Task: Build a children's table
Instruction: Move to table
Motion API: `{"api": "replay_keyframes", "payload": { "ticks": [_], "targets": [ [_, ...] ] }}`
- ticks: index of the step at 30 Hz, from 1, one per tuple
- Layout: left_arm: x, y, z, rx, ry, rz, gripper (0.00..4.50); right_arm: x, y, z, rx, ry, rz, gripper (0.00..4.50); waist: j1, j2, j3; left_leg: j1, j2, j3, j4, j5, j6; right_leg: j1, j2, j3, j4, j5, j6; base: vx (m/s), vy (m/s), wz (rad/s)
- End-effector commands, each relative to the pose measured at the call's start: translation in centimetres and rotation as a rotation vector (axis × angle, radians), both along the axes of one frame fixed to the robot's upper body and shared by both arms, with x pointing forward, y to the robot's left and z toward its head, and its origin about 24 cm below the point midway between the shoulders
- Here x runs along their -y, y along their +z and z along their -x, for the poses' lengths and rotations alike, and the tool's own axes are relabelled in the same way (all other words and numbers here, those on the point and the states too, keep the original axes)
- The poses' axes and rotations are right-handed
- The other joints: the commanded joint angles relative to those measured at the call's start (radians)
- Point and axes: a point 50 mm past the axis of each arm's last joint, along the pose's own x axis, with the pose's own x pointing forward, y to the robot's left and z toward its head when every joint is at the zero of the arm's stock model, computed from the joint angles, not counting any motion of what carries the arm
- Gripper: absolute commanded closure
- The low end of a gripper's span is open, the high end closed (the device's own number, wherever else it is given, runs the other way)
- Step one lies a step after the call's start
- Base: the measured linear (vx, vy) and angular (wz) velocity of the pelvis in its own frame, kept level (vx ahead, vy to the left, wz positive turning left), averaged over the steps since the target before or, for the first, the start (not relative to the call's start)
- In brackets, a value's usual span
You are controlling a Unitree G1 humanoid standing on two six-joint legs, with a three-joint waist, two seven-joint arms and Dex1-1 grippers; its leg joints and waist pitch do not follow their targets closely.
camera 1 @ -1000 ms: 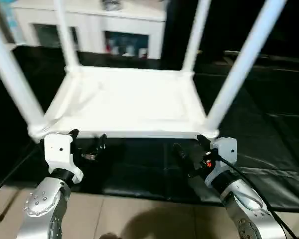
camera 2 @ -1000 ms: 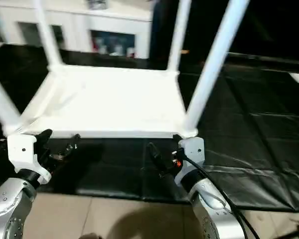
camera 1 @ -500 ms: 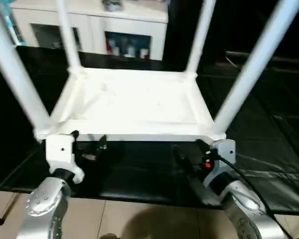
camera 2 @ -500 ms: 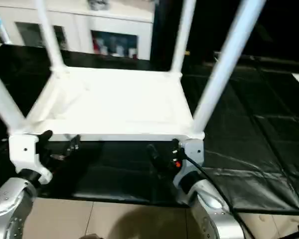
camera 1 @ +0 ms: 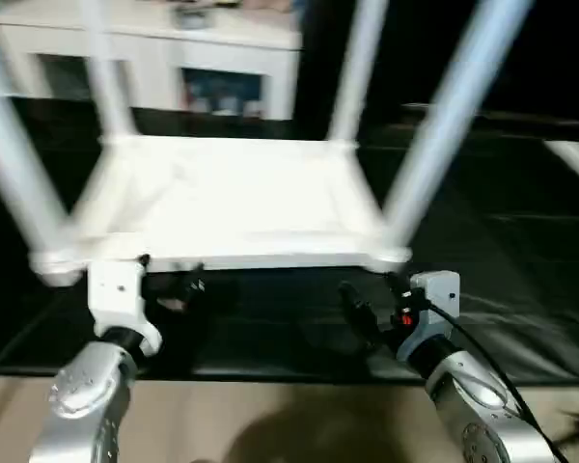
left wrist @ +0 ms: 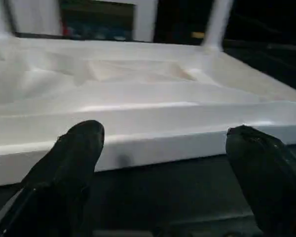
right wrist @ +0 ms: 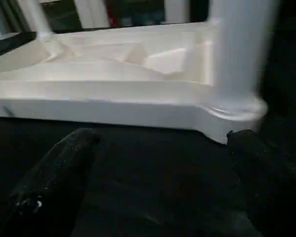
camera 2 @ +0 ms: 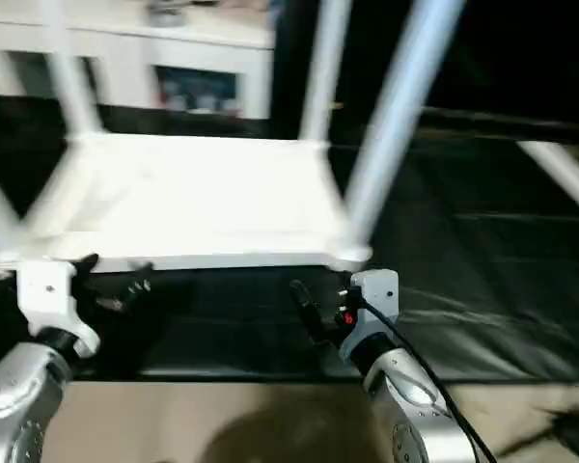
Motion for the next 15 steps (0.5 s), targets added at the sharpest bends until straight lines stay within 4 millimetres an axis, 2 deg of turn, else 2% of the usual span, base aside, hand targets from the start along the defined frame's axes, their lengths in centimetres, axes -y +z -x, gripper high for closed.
{"api": "replay_keyframes", "payload": {
  "ticks": [1, 2, 3, 4, 5, 6, 8, 10, 11, 12, 13, 14, 15],
  "targets": [
    [0.1, 0.3, -0.1, 0.005, 0.005, 0.016, 0.01, -0.1, 0.5, -0.1, 0.001, 0.005, -0.029, 0.00, 0.025, -0.020, -0.040, -0.031, -0.052, 0.039, -0.016, -0.202, -0.027, 0.012, -0.107, 0.047, -0.153, -0.752, 0.079, -0.020, -0.126, -0.29],
    [0.0, 0.4, 0.0, 0.009, 0.013, 0.025, 0.01, -0.4, 0.5, 0.1, 0.002, 0.034, -0.024, 0.00, 0.031, -0.016, -0.041, -0.035, -0.047, 0.037, -0.024, -0.176, -0.038, 0.010, -0.105, 0.045, -0.152, -0.744, 0.099, -0.020, -0.126, -0.29],
    [0.0, 0.4, 0.0, 0.009, 0.013, 0.025, 0.01, -0.4, 0.5, 0.1, 0.002, 0.034, -0.024, 0.00, 0.031, -0.016, -0.043, -0.035, -0.046, 0.037, -0.029, -0.162, -0.048, 0.007, -0.093, 0.039, -0.146, -0.703, 0.107, -0.031, -0.083, -0.26],
    [-0.1, 0.3, 0.1, 0.008, 0.019, 0.019, 0.01, -0.8, 0.6, 0.3, 0.006, 0.080, -0.012, 0.00, 0.032, -0.002, -0.038, -0.019, -0.040, 0.037, -0.045, -0.196, -0.064, -0.007, -0.066, 0.028, -0.140, -0.600, 0.082, 0.000, 0.000, 0.00],
    [-0.1, 0.2, 0.1, 0.005, 0.017, 0.010, 0.01, -1.0, 0.6, 0.4, 0.005, 0.094, -0.014, 0.00, 0.032, -0.002, -0.036, -0.013, -0.039, 0.036, -0.049, -0.219, -0.066, -0.009, -0.060, 0.026, -0.139, -0.582, 0.071, 0.000, 0.000, 0.00],
    [0.0, 0.1, 0.2, 0.006, 0.009, -0.001, 0.01, -1.0, 0.5, 0.5, 0.004, 0.096, -0.018, 0.00, 0.032, 0.004, -0.033, -0.001, -0.035, 0.034, -0.056, -0.269, -0.068, -0.015, -0.052, 0.024, -0.136, -0.557, 0.044, 0.000, 0.000, 0.00],
    [0.1, 0.2, 0.3, 0.012, -0.002, -0.009, 0.01, -1.0, 0.5, 0.5, 0.002, 0.095, -0.024, 0.00, 0.030, 0.011, -0.032, 0.009, -0.026, 0.027, -0.067, -0.329, -0.072, -0.017, -0.045, 0.027, -0.124, -0.502, 0.004, 0.000, 0.000, 0.00],
    [-0.1, 0.4, 0.2, 0.025, 0.006, -0.004, 0.01, -1.2, 0.6, 0.4, 0.004, 0.117, -0.009, 0.00, 0.025, 0.018, -0.028, 0.014, -0.018, 0.019, -0.079, -0.421, -0.078, -0.016, -0.040, 0.028, -0.114, -0.440, -0.033, 0.000, 0.070, -0.03],
    [-0.1, 0.5, 0.2, 0.027, 0.008, -0.003, 0.01, -1.3, 0.6, 0.4, 0.004, 0.125, -0.004, 0.00, 0.026, 0.019, -0.029, 0.017, -0.017, 0.017, -0.079, -0.438, -0.081, -0.017, -0.040, 0.029, -0.112, -0.426, -0.039, 0.000, 0.076, -0.03],
    [-0.3, 0.6, 0.2, 0.034, 0.014, -0.001, 0.01, -1.6, 0.6, 0.5, 0.009, 0.161, 0.027, 0.00, 0.028, 0.026, -0.028, 0.029, -0.016, 0.016, -0.080, -0.486, -0.087, -0.019, -0.040, 0.031, -0.114, -0.417, -0.048, -0.011, 0.075, -0.02],
    [-0.3, 0.7, 0.1, 0.037, 0.015, -0.002, 0.01, -1.7, 0.6, 0.6, 0.013, 0.179, 0.044, 0.00, 0.026, 0.021, -0.028, 0.035, -0.018, 0.014, -0.082, -0.545, -0.088, -0.012, -0.041, 0.030, -0.118, -0.446, -0.041, 0.001, 0.067, -0.04],
    [-0.4, 0.7, 0.1, 0.039, 0.016, -0.001, 0.01, -1.8, 0.5, 0.7, 0.009, 0.191, 0.056, 0.00, 0.026, 0.022, -0.024, 0.040, -0.019, 0.014, -0.083, -0.579, -0.087, -0.011, -0.040, 0.029, -0.121, -0.478, -0.035, 0.001, 0.067, -0.04],
    [-0.4, 0.8, 0.1, 0.040, 0.015, -0.001, 0.01, -1.9, 0.4, 0.8, 0.010, 0.210, 0.070, 0.00, 0.042, 0.011, -0.016, -0.022, -0.046, -0.015, -0.112, -0.608, -0.047, 0.039, -0.062, -0.016, -0.117, -0.542, -0.020, 0.032, 0.064, 0.12]
  ]
}}
